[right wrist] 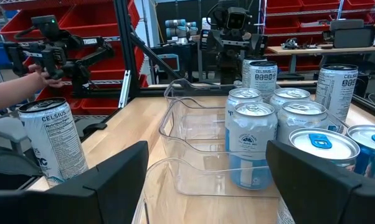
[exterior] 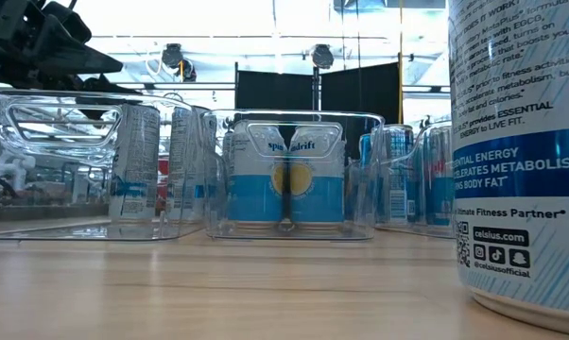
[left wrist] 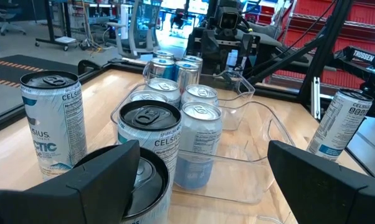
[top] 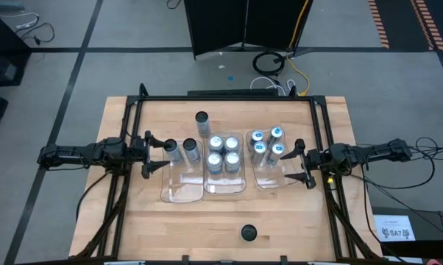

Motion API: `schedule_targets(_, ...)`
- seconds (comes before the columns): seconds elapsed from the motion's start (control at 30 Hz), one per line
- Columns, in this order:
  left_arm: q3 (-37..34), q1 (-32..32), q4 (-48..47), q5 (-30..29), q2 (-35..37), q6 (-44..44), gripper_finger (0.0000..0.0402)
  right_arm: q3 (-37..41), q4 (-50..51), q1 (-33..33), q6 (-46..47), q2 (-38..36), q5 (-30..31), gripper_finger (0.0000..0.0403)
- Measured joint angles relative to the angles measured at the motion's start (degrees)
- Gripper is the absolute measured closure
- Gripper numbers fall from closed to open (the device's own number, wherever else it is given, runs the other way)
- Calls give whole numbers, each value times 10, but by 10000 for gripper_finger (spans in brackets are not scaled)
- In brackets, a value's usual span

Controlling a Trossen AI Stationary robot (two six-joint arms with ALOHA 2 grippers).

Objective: Sort soda cans
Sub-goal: Put the bottom white soda can into the left transparent bin

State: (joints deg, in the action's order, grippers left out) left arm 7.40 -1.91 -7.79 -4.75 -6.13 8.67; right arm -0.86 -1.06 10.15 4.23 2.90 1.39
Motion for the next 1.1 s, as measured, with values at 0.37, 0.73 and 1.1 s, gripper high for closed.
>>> schedule_targets(0.37,1,0,9,-91,-2,130,39,0,0,0,0,0,0,85)
schedule_targets(0.73,70,-21,97,-157,-162,32,39,0,0,0,0,0,0,85)
schedule_targets(1.1,268,-64,43,-181,-359,-34,39,0,0,0,0,0,0,85)
